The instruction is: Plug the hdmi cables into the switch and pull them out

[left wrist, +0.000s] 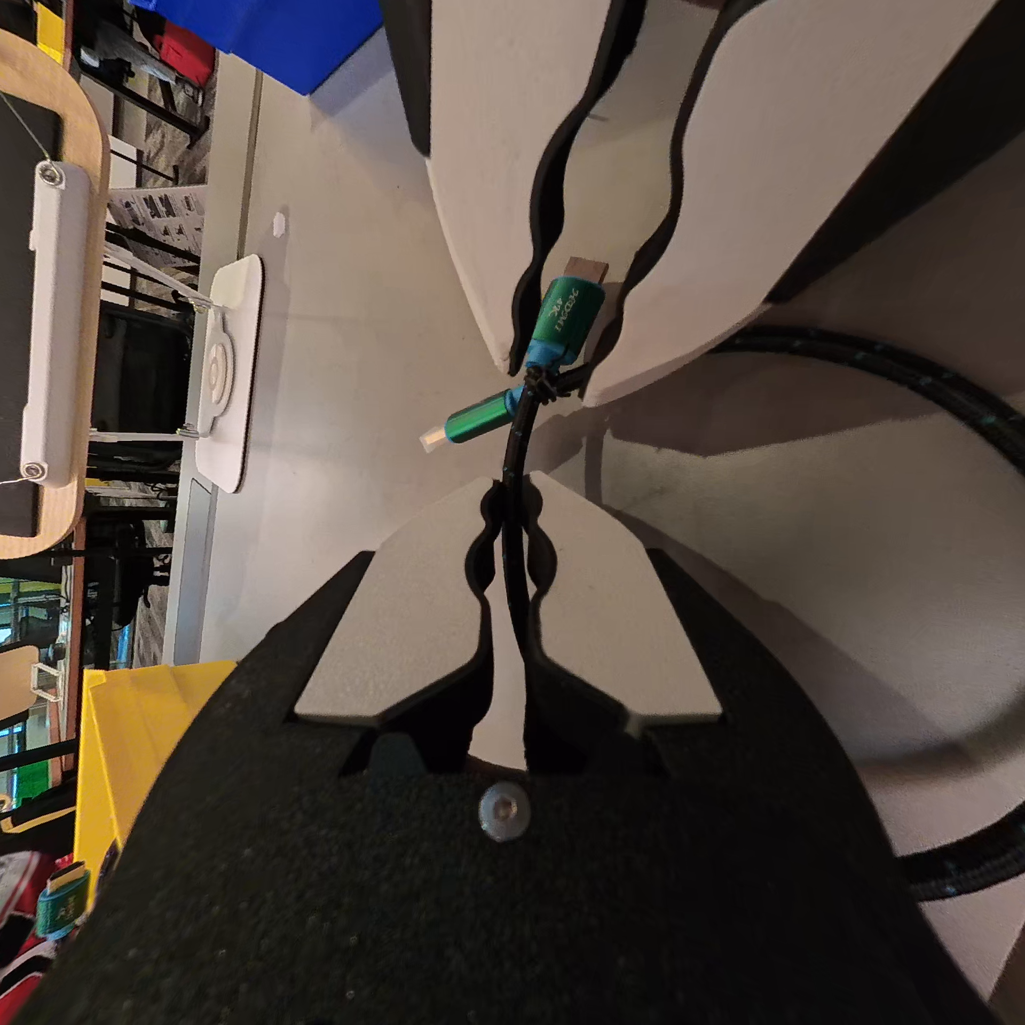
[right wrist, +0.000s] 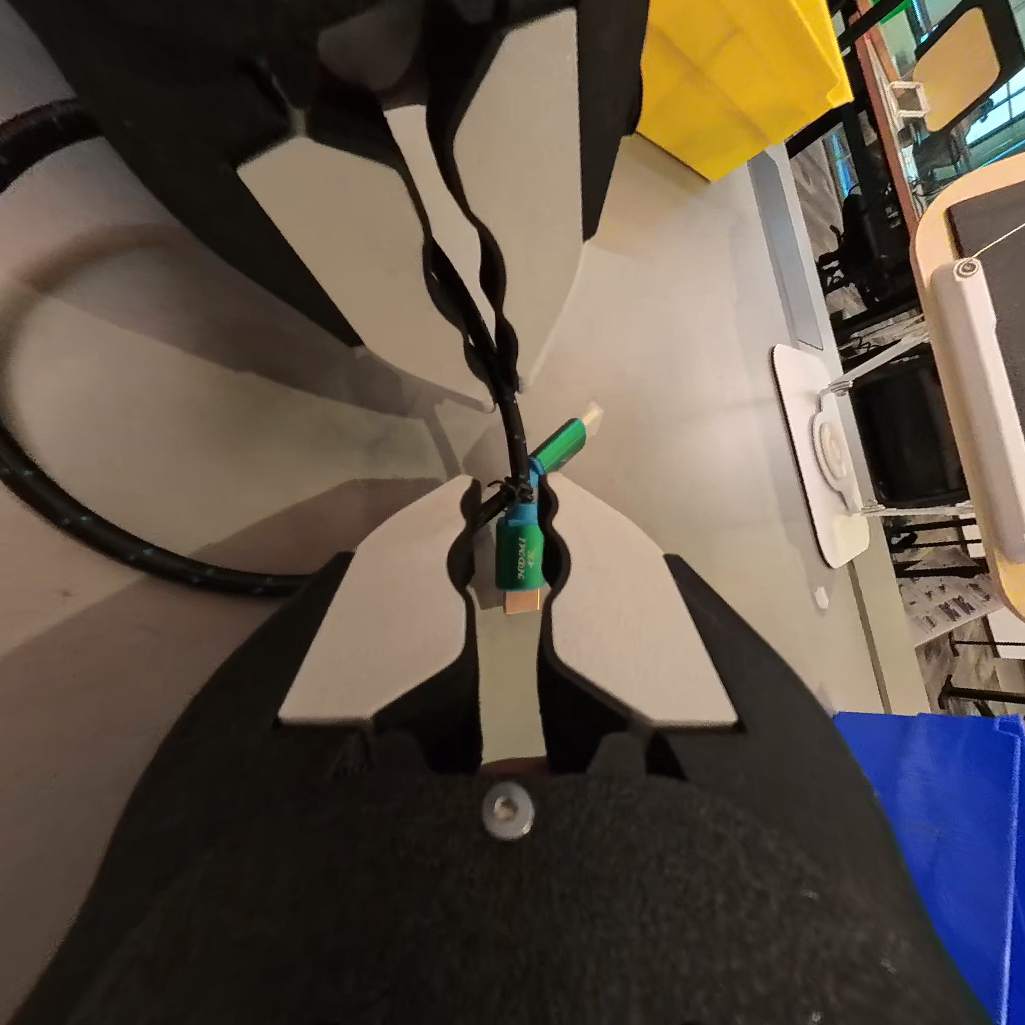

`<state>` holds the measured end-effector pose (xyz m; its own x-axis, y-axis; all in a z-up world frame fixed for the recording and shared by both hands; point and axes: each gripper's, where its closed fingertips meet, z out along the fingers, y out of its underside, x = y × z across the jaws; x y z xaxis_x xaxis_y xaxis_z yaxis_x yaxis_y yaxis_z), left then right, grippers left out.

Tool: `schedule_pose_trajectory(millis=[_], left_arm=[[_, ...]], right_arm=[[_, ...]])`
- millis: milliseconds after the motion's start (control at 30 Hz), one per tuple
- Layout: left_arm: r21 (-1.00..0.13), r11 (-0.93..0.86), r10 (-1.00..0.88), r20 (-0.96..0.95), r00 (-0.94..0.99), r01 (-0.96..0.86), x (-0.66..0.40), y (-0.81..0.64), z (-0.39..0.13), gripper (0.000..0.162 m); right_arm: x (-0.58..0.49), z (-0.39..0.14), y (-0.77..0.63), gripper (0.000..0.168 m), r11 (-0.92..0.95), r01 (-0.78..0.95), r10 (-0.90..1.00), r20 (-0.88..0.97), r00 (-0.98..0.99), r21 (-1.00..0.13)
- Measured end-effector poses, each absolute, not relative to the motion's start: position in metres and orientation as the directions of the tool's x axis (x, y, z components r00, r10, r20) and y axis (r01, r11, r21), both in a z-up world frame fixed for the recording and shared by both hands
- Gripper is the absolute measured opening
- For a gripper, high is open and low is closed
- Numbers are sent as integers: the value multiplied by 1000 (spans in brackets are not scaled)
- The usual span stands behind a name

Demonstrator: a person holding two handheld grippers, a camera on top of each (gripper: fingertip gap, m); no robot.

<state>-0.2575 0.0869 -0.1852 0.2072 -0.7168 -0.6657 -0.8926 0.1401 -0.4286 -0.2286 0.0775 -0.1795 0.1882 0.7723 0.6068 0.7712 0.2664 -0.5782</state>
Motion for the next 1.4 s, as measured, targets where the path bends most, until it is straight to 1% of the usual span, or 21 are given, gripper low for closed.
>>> schedule_pose_trajectory(millis=[67,167,367,467,533,700,800,867,967,1033,1100,1167,1200,1233,1333,1367,1400], left_arm=[[-428,144,-716,-667,204,-892,-257,86,-185,6],[-432,156,-718,-667,199,-888,-255,84,-183,6],[-433,169,-720,-668,189,-885,-251,81,-183,6],[-432,172,-719,-669,186,-885,-252,81,-182,6],[-425,180,-714,-677,179,-887,-252,81,-182,6],[-420,189,-707,-685,174,-887,-252,81,-181,6],[-416,194,-699,-694,172,-889,-253,82,-181,6],[-400,193,-667,-723,179,-896,-258,88,-177,6],[-429,166,-658,-719,224,-888,-267,96,-169,6],[-416,158,-652,-725,222,-895,-273,101,-170,6],[-414,155,-660,-719,218,-897,-272,101,-174,6],[-411,163,-666,-716,207,-897,-268,98,-176,6],[-412,169,-668,-716,203,-896,-265,97,-176,6],[-412,175,-670,-715,199,-894,-263,95,-177,6],[-410,185,-677,-712,186,-893,-259,92,-179,6],[-409,186,-677,-713,186,-893,-259,91,-178,6],[-410,187,-674,-715,187,-893,-259,91,-178,6]], right_arm=[[-227,-183,78,18,265,776,784,597,173,-572],[-225,-185,75,19,260,758,812,560,164,-599],[-224,-184,78,14,268,759,806,570,160,-593],[-227,-177,76,5,265,734,809,558,183,-625],[-227,-174,78,2,236,711,824,524,215,-662],[-222,-169,85,0,108,642,869,386,310,-759],[-221,-169,84,0,28,601,901,281,331,-799],[-217,-167,91,0,-71,555,897,191,400,-829],[-202,-167,102,0,-222,474,880,34,474,-852],[-200,-159,101,0,-232,419,889,-16,459,-878],[-203,-152,98,0,-180,415,898,24,440,-892],[-212,-157,93,2,-125,467,906,91,414,-875],[-217,-161,91,15,-97,499,905,132,404,-861],[-222,-165,89,17,-66,535,908,172,382,-842],[-235,-167,85,14,22,581,901,268,341,-813],[-236,-170,86,13,23,597,899,278,338,-802],[-236,-172,88,8,16,607,897,280,343,-795]])
